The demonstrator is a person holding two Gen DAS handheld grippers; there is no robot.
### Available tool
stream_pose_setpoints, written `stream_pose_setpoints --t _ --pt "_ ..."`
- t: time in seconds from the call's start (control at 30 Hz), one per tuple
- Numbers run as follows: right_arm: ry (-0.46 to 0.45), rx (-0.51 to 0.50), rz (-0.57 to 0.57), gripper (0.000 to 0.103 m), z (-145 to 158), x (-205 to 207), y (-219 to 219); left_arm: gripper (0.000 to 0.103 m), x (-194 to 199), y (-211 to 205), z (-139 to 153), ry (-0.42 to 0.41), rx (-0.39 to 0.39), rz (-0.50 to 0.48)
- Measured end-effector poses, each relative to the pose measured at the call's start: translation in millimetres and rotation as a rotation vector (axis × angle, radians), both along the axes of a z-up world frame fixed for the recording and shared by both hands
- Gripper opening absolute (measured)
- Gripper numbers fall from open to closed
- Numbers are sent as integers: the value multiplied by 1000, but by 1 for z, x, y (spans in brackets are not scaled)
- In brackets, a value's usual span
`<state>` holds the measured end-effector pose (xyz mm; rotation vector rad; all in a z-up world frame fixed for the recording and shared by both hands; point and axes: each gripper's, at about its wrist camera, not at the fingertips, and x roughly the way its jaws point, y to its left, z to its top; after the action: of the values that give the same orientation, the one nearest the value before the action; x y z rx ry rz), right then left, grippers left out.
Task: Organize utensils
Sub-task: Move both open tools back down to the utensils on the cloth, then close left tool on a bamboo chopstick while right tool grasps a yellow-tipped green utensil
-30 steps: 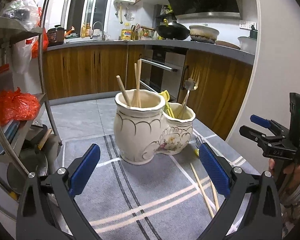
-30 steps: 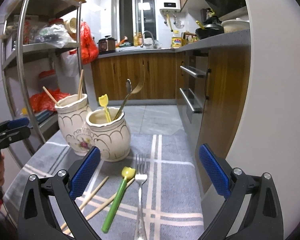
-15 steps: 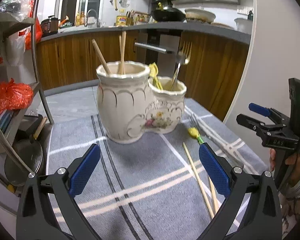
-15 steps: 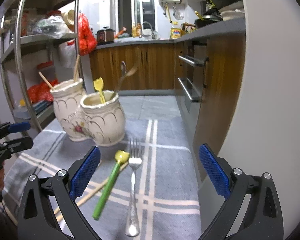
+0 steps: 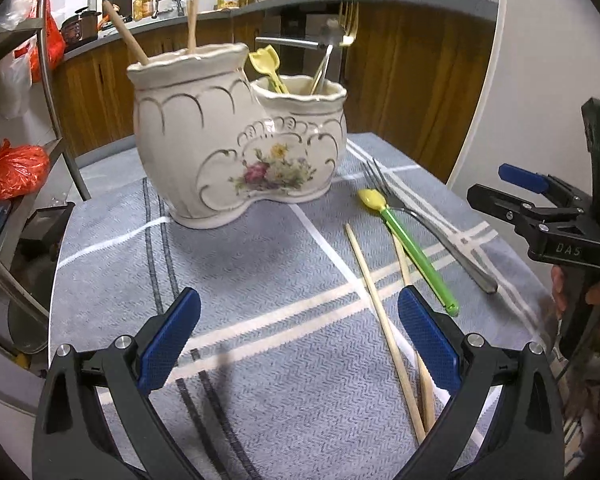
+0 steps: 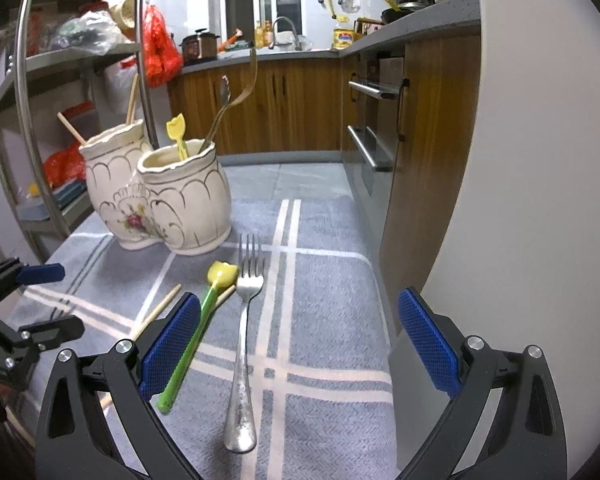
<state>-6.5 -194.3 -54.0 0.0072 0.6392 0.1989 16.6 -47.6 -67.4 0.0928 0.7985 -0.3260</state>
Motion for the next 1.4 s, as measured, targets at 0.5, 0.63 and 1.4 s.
stream_pose_setpoints --t 0.5,0.63,1.4 --pt "58 -42 44 98 -4 3 14 67 -1 -36 -14 56 61 -111" --pt "59 -46 55 98 -4 2 16 53 1 -38 -17 81 64 -126" --pt "193 11 136 44 -17 38 59 4 6 -2 -11 83 23 -103"
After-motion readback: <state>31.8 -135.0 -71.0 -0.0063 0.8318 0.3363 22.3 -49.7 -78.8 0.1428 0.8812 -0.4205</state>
